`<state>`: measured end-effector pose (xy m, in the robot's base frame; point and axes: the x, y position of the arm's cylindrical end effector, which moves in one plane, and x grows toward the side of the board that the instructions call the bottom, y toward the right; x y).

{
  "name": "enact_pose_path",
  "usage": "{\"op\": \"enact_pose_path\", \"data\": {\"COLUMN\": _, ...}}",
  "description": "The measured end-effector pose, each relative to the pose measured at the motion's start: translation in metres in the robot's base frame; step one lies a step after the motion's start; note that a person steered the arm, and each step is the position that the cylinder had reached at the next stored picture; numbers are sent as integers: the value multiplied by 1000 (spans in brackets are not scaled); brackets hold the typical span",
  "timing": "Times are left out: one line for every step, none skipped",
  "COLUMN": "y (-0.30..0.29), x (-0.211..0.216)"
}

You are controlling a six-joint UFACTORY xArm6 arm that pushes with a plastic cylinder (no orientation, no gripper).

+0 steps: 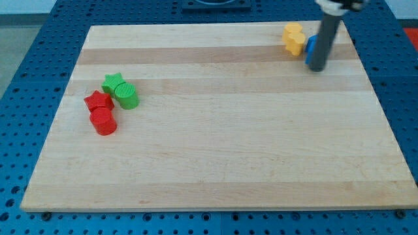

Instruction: Move the blue blocks bottom of the yellow blocks

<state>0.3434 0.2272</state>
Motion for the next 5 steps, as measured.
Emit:
{"op": "enact_pose_path", "data": {"y": 94, "x": -20}}
{"op": "enact_pose_path", "data": {"y": 85, "x": -75}}
{"op": "enact_pose_path", "data": {"y": 29, "x": -85}}
{"op": "enact_pose_path", "data": {"y": -15, "x": -74}}
{"op": "enact_pose_path", "data": {"y": -40, "x": -49}}
